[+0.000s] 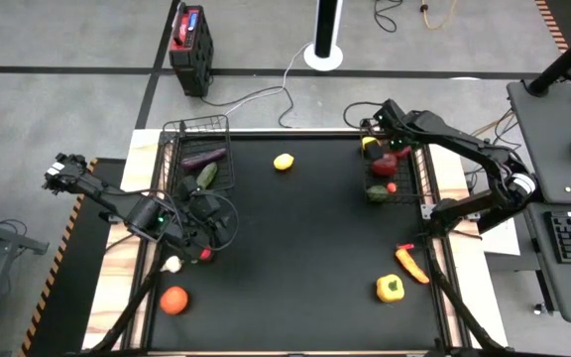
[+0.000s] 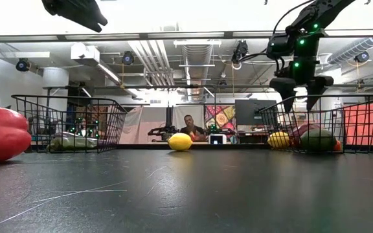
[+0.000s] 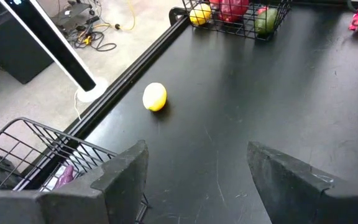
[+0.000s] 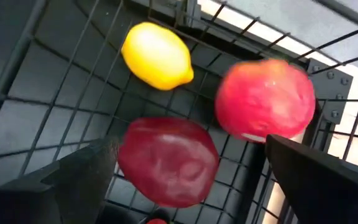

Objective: Sort produce into baskets
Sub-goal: Put the red bell pepper into the left wire basket

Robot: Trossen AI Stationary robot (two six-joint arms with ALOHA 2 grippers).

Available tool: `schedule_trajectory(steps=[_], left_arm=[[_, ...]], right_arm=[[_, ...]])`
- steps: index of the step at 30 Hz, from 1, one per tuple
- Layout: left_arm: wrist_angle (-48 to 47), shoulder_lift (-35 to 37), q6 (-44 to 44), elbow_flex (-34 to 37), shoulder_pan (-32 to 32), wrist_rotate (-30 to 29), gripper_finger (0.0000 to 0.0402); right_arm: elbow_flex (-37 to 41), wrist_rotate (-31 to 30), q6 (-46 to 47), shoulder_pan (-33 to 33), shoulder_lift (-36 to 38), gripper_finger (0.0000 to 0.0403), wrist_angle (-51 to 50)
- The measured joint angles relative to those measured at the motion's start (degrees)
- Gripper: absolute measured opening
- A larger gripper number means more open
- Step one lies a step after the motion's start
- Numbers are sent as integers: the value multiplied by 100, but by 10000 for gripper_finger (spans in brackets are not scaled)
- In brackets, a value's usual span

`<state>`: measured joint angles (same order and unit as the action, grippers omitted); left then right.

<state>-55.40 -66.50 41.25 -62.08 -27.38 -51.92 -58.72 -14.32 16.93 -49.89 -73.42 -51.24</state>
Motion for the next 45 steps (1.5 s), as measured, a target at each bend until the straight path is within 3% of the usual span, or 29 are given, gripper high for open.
schedule_trajectory(steps=[7, 16, 24, 31, 39, 45], left_arm=[[17, 0, 260, -1, -1, 114, 256], [52, -220, 617, 22, -1, 688, 256], [52, -852, 1192, 19, -1, 1977, 256], [40, -1264, 1899, 7, -1, 2867, 256], [-703, -1455, 3723, 0, -15, 4601, 256], [-890, -1460, 4730, -31, -73, 5171, 256]], right_arm=[[0, 294, 24, 239, 242, 396, 83], [0, 557, 50, 1301, 826, 396, 634], [0, 537, 44, 2503, 1054, 396, 1596], [2, 533, -22, 3161, 893, 396, 1982], [2, 145, -65, 3710, 808, 396, 2033], [1, -75, -215, 3893, 807, 396, 2052]])
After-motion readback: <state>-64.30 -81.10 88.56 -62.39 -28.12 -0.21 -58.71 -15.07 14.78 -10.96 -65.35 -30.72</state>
